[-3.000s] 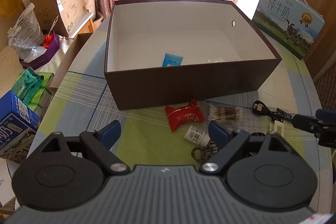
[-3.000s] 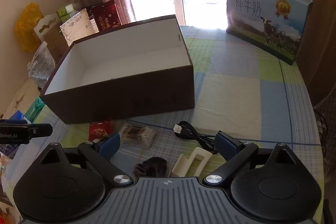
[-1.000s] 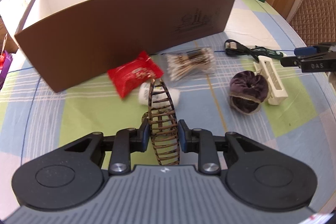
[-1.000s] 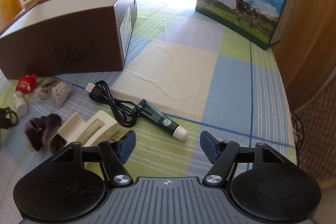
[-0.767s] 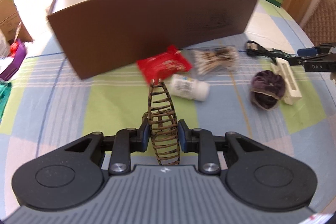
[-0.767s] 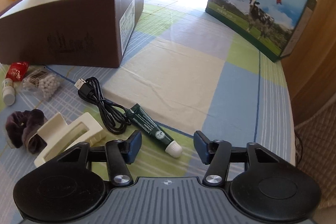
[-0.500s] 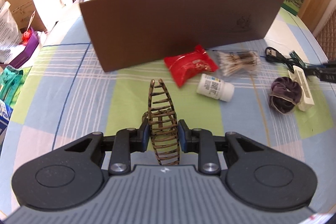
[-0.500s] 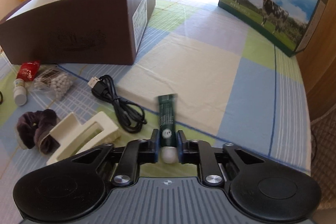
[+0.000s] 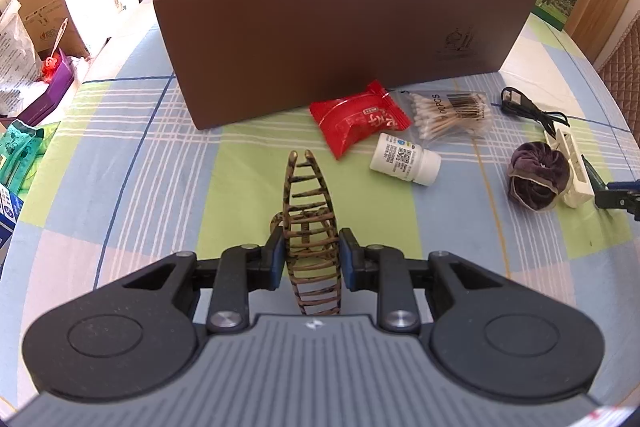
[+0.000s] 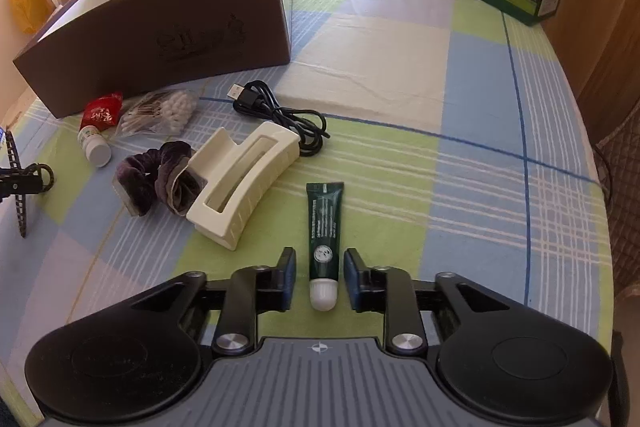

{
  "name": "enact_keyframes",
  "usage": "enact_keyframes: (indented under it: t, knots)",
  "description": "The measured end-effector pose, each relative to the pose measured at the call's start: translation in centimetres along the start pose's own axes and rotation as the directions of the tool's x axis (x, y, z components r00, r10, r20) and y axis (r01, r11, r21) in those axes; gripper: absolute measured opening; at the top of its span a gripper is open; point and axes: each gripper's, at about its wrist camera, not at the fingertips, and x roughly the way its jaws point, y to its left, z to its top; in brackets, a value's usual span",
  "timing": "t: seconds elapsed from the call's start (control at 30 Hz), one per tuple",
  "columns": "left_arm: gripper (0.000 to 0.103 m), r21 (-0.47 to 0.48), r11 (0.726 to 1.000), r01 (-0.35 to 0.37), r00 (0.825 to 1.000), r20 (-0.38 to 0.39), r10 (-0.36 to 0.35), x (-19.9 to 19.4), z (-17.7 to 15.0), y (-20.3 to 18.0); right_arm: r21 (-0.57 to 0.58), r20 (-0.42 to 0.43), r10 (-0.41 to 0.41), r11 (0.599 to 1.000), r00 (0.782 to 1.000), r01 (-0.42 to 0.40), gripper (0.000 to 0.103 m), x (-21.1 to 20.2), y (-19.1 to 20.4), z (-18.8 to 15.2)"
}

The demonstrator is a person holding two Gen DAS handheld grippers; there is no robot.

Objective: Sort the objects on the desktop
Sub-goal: 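Grasp the brown claw clip with the left gripper while the right grasps the green tube, then carry the claw clip and green tube over the brown box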

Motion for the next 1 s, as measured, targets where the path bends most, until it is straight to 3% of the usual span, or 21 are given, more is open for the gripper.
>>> enact_keyframes:
  t: [0.2,0.3,0.53,0.8,1.0]
  knots:
    - [0.023,-0.014,1.000,-0.007,1.000,0.014,0.008,0.1,-0.2,0.0,-0.030,0.037,-0.060,0.998,0.997,0.061,0.030,1.2,0.4,0.9]
    - [0.023,-0.010,1.000,-0.005,1.000,0.019,0.005,0.3,-0.3,-0.1,-0.057,0.030,-0.051,0.997,0.998,0.053,0.015,1.2,1.0,1.0]
    - [0.023,-0.003,1.000,0.010,0.999,0.034,-0.010,-0.3,-0.6,0.1,-0.031,0.016,-0.049,0.998,0.999,0.049,0.015,0.6,1.4,0.2]
    - [0.022,0.019,1.000,0.021,0.999,0.050,-0.022,-2.1,-0.2,0.2,0.030,0.051,0.019,0.999,0.999,-0.021,0.015,-2.3,1.5,0.6]
    - [0.022,0.021,0.999,0.047,0.995,0.081,-0.049,-4.3,0.6,0.2,0.025,0.110,0.120,0.992,0.987,-0.124,0.015,-4.7,3.3,2.6]
